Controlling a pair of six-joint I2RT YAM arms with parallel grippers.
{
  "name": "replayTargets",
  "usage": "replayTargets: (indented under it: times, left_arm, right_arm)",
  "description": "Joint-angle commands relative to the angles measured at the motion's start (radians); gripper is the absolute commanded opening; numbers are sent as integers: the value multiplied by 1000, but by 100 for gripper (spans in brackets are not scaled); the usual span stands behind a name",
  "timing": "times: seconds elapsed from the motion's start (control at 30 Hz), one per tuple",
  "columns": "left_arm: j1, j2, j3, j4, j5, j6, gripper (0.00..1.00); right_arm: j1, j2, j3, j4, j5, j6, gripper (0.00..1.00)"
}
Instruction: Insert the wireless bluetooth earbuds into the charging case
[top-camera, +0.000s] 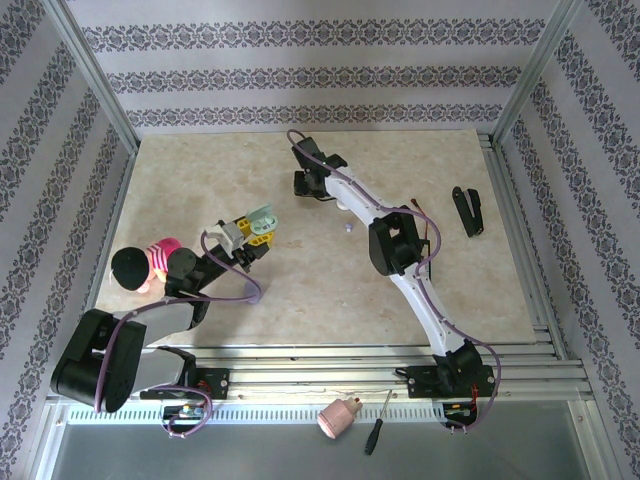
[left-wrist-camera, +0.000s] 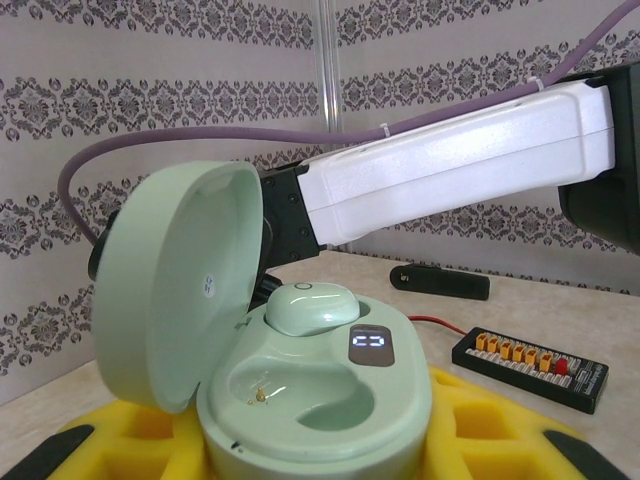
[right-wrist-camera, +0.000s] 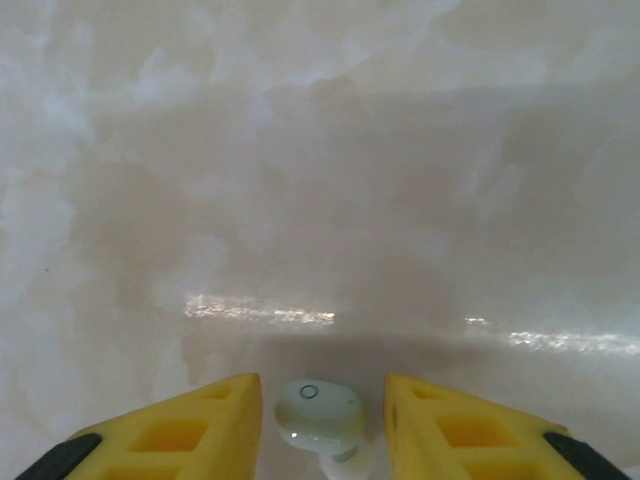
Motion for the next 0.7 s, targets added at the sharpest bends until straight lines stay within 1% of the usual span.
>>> replayTargets:
  times: [0.0, 0.1, 0.23, 0.37, 0.5, 0.67]
  left_arm:
    - [9, -25, 6, 53, 22, -21, 17]
    - [10, -31, 5, 48, 23, -22, 17]
    - [9, -40, 3, 43, 23, -24, 17]
    - [9, -52, 3, 21, 23, -21, 17]
    - [10, -58, 5, 4, 26, -18, 17]
    - [10, -66, 6, -4, 26, -14, 17]
  right_arm:
    - [-14, 39, 35, -43, -24, 33, 34]
    - [-16, 47, 41, -56, -35, 42, 31]
    - [-11, 35, 29, -53, -19, 26, 24]
    - [0, -7, -20, -37, 10, -9, 22]
    - [6, -100, -148, -2, 21, -37, 22]
    - [21, -250, -393, 65, 25, -79, 23]
